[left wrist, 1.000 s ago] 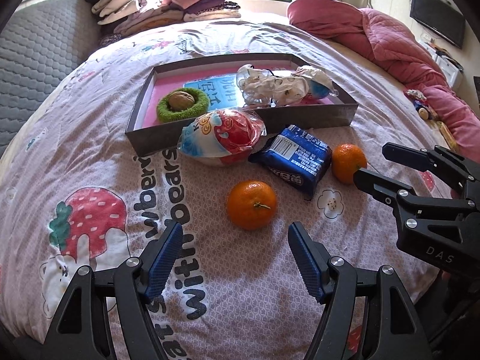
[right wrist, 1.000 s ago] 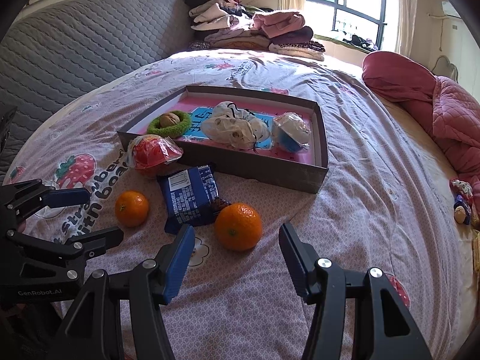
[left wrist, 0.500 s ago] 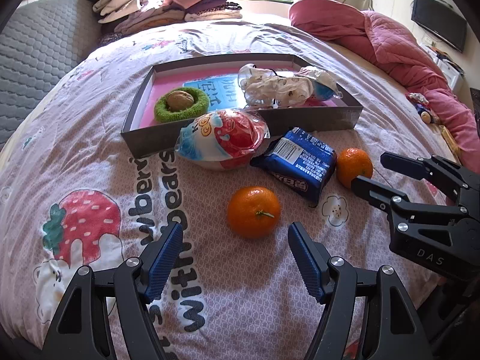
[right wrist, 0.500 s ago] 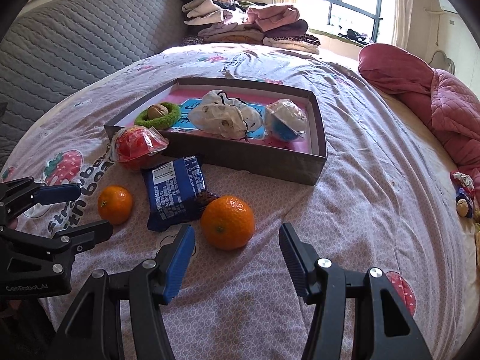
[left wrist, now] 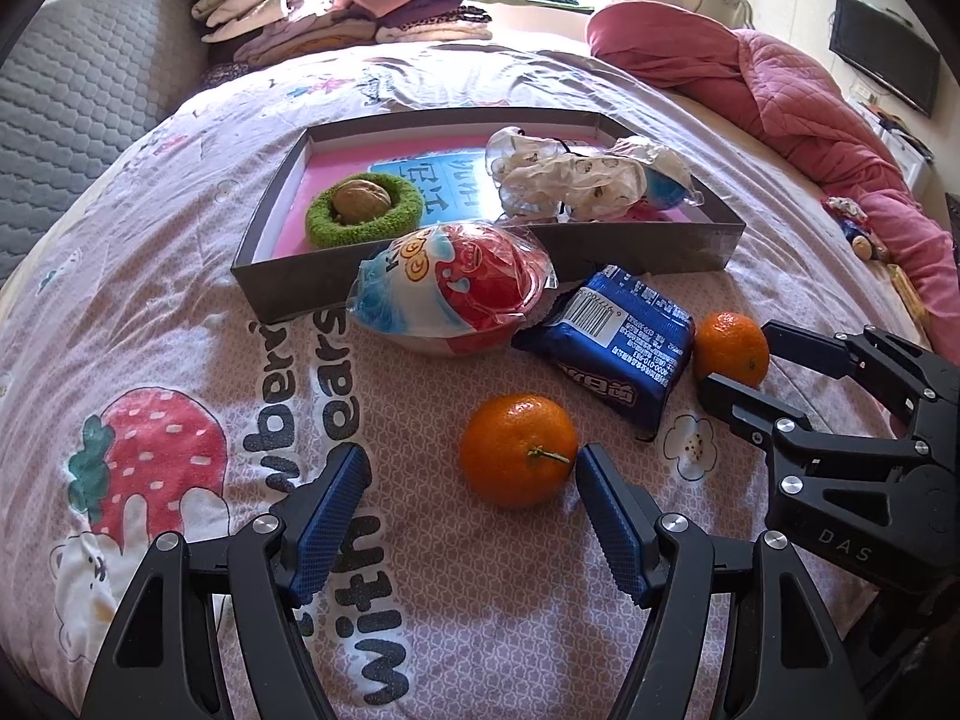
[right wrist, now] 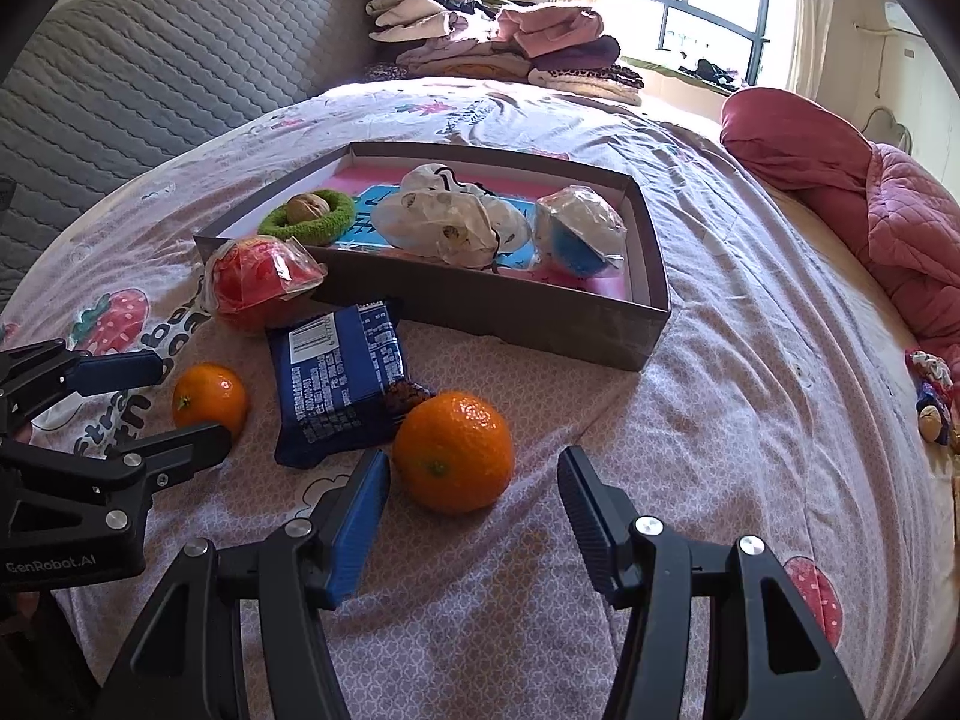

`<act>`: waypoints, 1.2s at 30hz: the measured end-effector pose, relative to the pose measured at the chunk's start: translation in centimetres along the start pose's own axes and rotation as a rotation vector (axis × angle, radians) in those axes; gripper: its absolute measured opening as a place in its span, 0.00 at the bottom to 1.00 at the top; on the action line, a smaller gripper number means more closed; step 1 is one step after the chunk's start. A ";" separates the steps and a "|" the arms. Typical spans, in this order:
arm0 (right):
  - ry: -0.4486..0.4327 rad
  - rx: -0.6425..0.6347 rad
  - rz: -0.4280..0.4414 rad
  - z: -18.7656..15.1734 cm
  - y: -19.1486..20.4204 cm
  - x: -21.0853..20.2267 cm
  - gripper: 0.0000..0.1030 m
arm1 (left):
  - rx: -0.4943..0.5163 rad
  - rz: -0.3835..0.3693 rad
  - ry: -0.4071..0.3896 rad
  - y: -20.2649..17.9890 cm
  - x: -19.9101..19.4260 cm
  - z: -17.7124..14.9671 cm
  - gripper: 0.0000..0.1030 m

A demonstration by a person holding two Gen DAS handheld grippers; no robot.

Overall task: Organize objects
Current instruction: 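Move the right gripper toward the large orange, then close the right gripper on the large orange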

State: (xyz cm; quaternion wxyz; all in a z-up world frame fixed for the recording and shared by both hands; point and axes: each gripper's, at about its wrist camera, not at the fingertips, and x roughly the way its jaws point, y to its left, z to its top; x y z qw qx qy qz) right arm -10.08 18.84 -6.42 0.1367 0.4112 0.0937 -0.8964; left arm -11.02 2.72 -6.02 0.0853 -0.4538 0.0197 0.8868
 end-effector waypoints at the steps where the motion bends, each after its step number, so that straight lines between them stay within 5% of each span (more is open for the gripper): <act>1: 0.001 -0.002 -0.004 0.0 0.0 0.1 0.56 | 0.003 0.004 -0.001 -0.1 0.1 0.0 0.72; 10: 0.001 0.021 0.007 0.2 -0.3 0.9 0.53 | -0.003 0.003 -0.015 -0.1 0.7 0.3 0.71; 23: -0.010 0.001 0.012 0.1 0.2 1.4 0.44 | 0.023 -0.042 -0.036 -0.7 1.2 0.5 0.45; 36: -0.014 0.037 0.047 0.1 -0.4 1.2 0.40 | 0.038 -0.056 -0.052 -1.0 1.3 0.3 0.38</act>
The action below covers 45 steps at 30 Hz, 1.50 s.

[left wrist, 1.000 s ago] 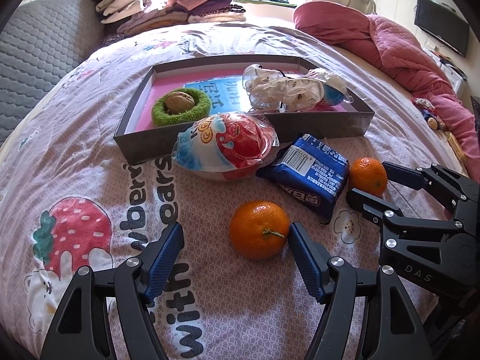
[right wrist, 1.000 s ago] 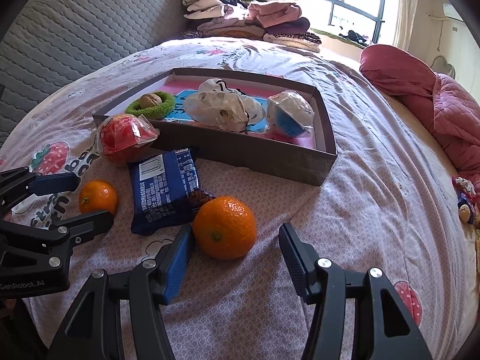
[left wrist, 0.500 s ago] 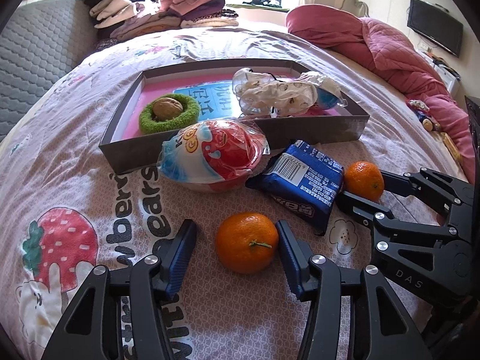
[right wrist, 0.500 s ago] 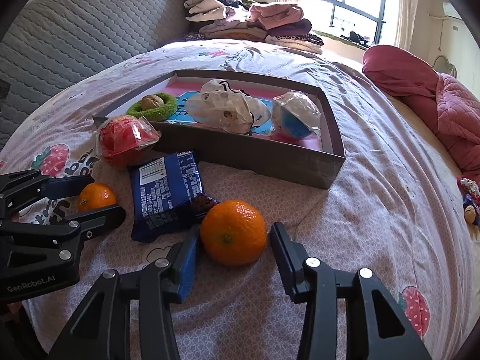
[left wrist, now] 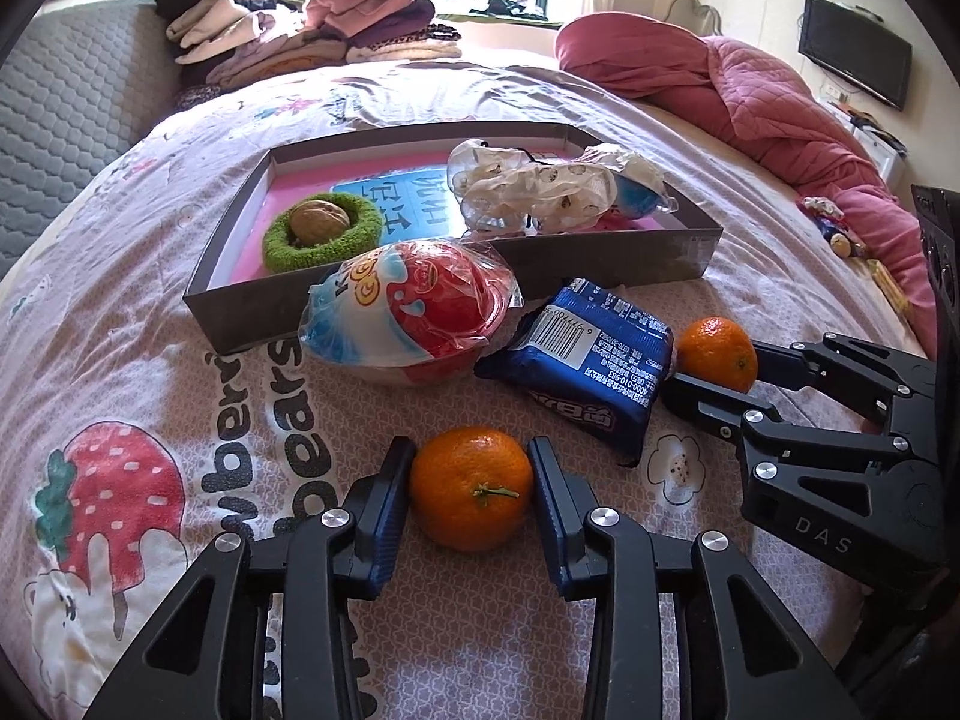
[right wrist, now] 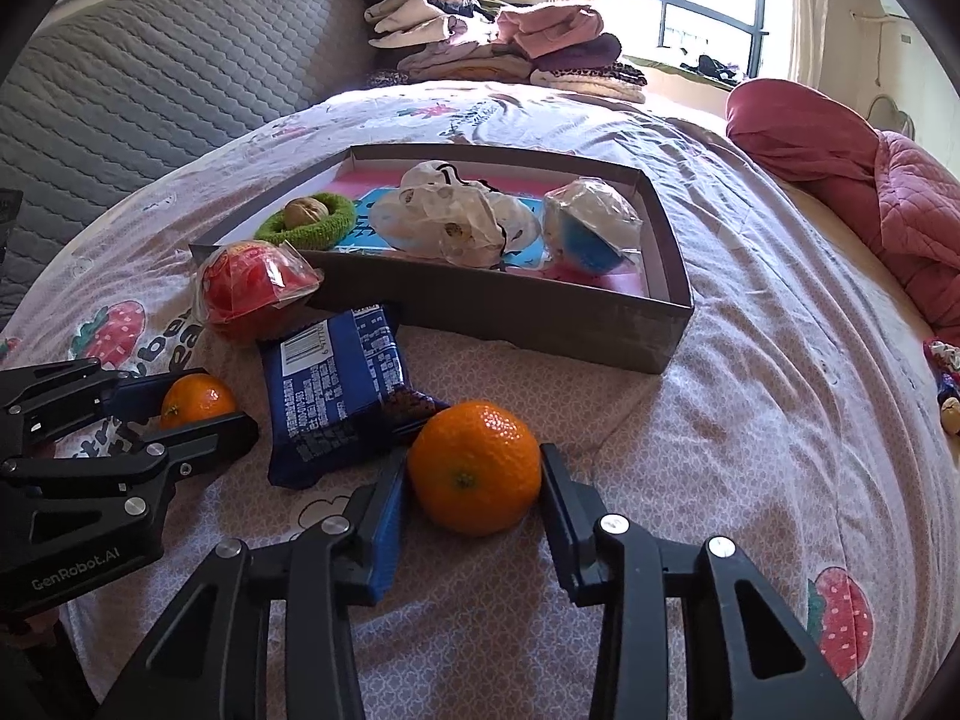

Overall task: Organize objects
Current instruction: 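Close the right gripper on the large orange, then lift the orange with the right gripper and carry it toward the tray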

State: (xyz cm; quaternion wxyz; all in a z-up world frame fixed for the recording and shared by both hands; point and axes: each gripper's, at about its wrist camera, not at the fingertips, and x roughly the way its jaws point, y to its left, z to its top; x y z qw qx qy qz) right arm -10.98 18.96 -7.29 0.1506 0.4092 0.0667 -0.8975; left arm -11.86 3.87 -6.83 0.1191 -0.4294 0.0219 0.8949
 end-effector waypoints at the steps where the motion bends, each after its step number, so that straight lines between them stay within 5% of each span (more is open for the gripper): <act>1: 0.000 -0.002 0.000 0.0 0.0 -0.1 0.40 | -0.002 -0.001 0.001 0.0 -0.1 0.0 0.38; 17: -0.026 0.046 0.019 0.1 -1.0 -1.2 0.39 | -0.034 -0.025 0.000 0.6 -1.7 -0.1 0.38; 45: -0.187 0.020 0.051 1.7 0.4 -6.5 0.39 | -0.017 0.045 -0.133 0.3 -7.4 1.5 0.38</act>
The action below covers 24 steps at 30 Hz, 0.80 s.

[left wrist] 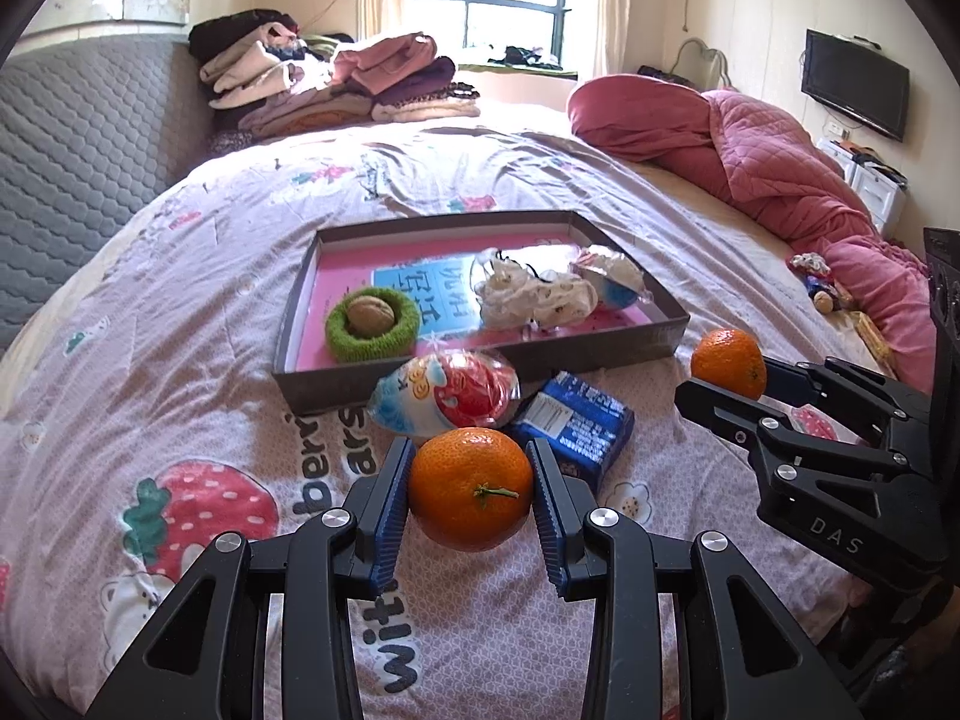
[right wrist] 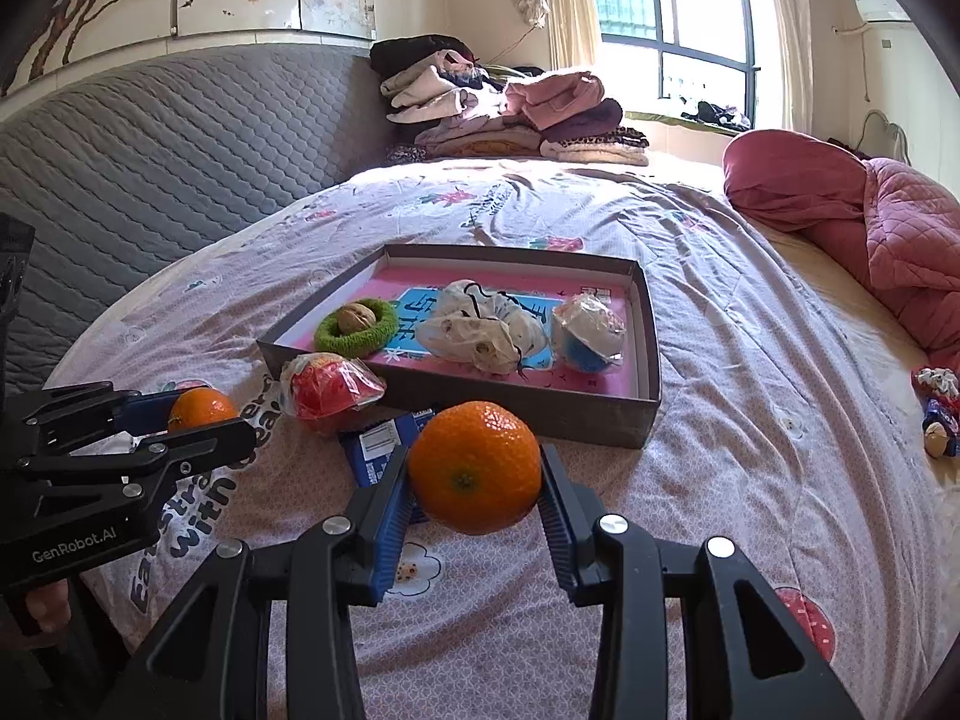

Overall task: Organize objects
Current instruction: 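Lift the orange with the right gripper and carry it toward the tray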

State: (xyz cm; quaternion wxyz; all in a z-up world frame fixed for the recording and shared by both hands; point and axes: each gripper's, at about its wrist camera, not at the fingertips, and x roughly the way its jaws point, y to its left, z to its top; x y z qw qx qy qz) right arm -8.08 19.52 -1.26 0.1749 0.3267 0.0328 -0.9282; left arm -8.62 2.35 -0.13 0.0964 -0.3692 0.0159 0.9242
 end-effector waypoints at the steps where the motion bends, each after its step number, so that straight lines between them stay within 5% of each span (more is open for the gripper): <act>1: -0.009 -0.006 -0.002 0.1 0.1 -0.2 0.39 | 0.002 0.004 -0.007 0.0 -0.2 0.2 0.38; 24: -0.151 -0.049 0.012 5.3 0.7 -3.6 0.39 | 0.009 0.036 -0.105 0.5 -3.0 4.3 0.38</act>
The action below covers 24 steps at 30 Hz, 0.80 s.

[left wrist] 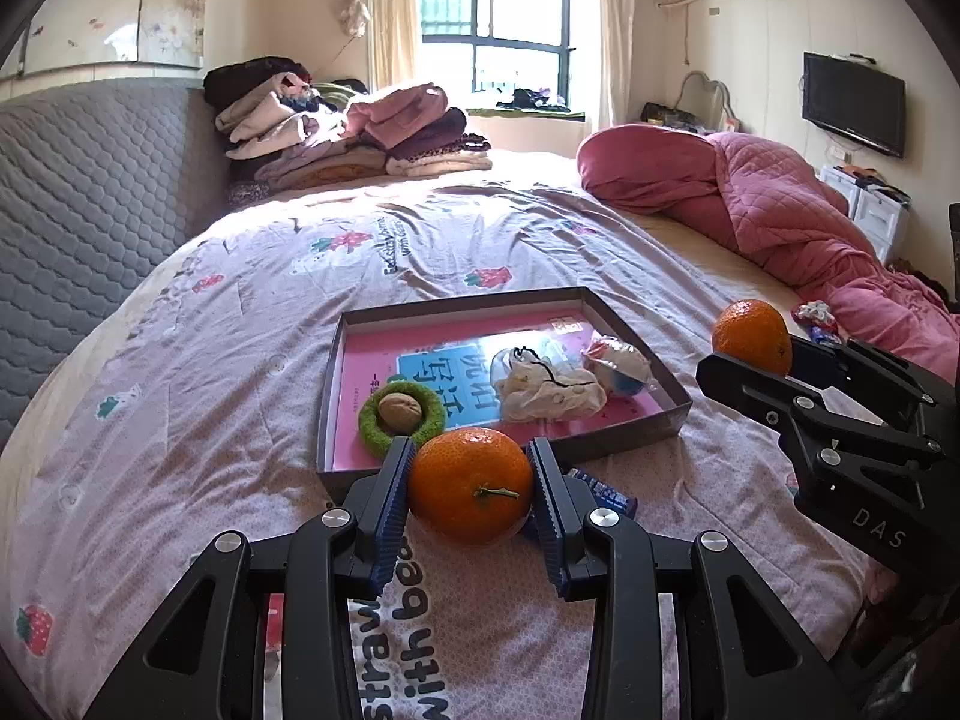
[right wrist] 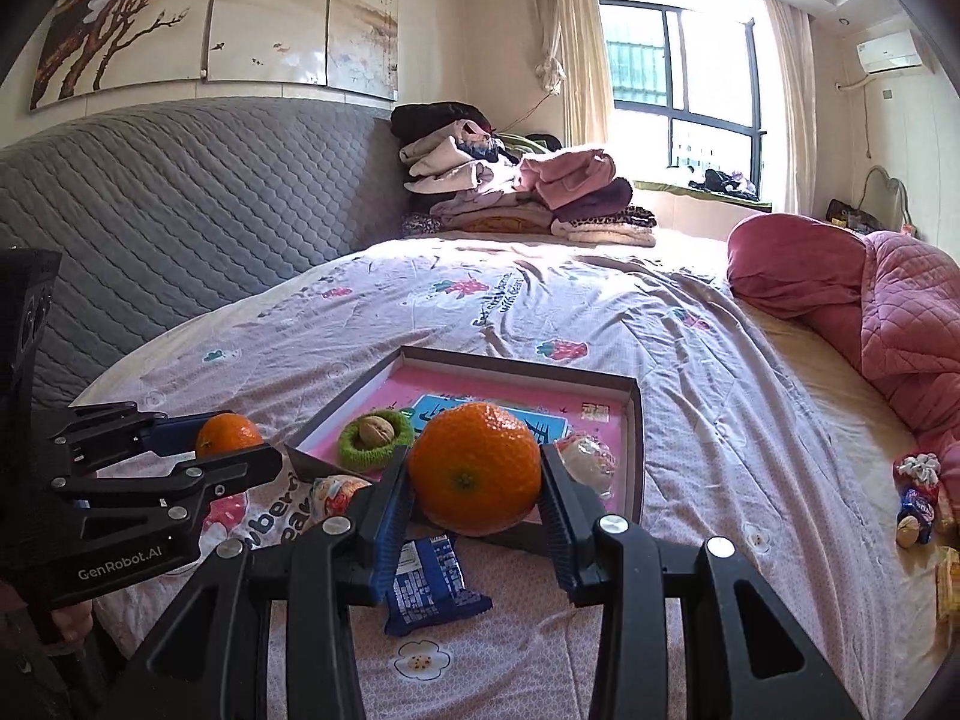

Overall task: Organize objects
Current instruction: 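Lift the orange with the right gripper and carry it toward the tray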

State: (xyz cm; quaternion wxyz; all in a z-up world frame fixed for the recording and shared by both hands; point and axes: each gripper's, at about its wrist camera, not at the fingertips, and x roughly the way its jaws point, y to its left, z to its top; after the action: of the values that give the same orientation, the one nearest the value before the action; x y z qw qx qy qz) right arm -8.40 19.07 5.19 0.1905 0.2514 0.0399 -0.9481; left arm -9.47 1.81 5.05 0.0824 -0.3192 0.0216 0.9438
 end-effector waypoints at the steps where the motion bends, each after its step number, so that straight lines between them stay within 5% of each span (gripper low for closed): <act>1: -0.002 -0.001 0.000 0.2 0.0 0.0 0.39 | -0.002 0.001 -0.004 0.1 0.0 0.2 0.38; 24: -0.096 -0.052 -0.012 5.1 -1.0 1.2 0.39 | 0.005 0.038 -0.084 2.1 1.4 6.6 0.38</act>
State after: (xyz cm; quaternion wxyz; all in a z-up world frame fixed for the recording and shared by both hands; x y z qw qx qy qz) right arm -12.05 18.69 8.99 0.1931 0.2005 0.0568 -0.9588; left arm -14.87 0.52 9.40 0.0660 -0.2787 0.0264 0.9578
